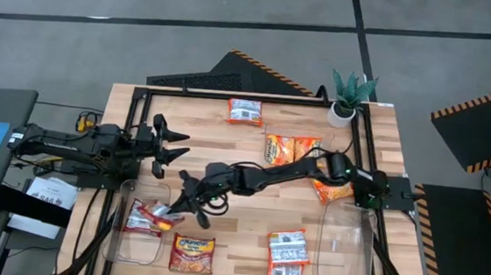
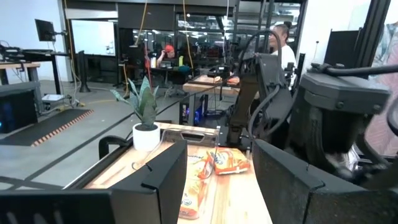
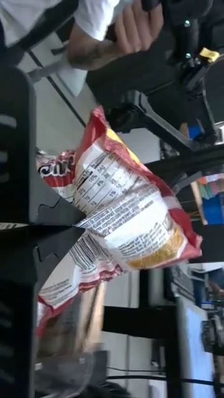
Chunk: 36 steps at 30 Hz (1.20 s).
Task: Sort Maruchan noodles
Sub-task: Put the red noodle pack into the bottom left transparent bin
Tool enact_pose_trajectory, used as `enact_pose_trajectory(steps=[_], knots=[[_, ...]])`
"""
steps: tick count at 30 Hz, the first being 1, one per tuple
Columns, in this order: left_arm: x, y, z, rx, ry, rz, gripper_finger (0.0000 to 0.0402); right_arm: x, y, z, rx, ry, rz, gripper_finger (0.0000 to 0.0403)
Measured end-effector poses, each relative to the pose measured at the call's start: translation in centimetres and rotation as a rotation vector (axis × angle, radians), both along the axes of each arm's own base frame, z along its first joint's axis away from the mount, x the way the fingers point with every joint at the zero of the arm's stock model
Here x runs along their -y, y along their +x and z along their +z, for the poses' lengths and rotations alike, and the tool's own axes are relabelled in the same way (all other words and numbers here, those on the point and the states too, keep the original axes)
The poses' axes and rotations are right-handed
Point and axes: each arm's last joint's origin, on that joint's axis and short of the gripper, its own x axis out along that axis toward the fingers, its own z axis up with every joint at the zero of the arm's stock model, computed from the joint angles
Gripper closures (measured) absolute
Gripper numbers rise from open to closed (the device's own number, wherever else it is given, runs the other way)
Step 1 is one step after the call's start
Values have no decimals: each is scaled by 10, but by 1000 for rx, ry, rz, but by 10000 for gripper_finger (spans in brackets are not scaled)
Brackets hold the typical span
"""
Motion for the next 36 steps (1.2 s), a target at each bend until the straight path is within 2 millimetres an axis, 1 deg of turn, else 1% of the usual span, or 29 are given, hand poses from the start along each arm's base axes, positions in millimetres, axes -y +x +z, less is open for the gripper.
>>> enact_pose_trajectory(steps=[5, 8, 12, 15, 18, 20, 23, 25, 27, 29, 31, 34, 36], knots=[[0, 0, 0, -3, 0, 0, 230, -3, 19, -5, 39, 12, 1, 366], [0, 0, 0, -3, 2, 0, 230, -4, 27, -12, 48, 15, 1, 360], [0, 0, 0, -3, 3, 1, 230, -4, 29, -10, 54, 27, 1, 345], [0, 0, 0, -3, 3, 1, 230, -4, 29, -8, 62, 19, 1, 314], [0, 0, 0, -4, 3, 1, 230, -1, 29, -9, 38, 12, -4, 269], [0, 0, -1, -15, -6, -1, 230, 2, 28, -9, -16, -7, -4, 238], [0, 0, -3, -32, -10, -2, 230, 15, 20, -3, -181, -68, 5, 201], [0, 0, -4, -43, -10, -2, 230, 23, 13, 0, -277, -124, 1, 183], [0, 0, -5, -48, -10, -2, 230, 29, 2, 1, -415, -174, 5, 173], [0, 0, -5, -49, -15, -3, 230, 30, -5, 1, -489, -234, -12, 169], [0, 1, -6, -53, -25, -4, 230, 28, -22, 6, -624, -316, -13, 169], [0, 1, -7, -65, -27, -5, 230, 25, -36, 17, -694, -429, -70, 170], [0, 1, -7, -65, -35, -6, 230, 21, -47, 18, -780, -493, -89, 170]])
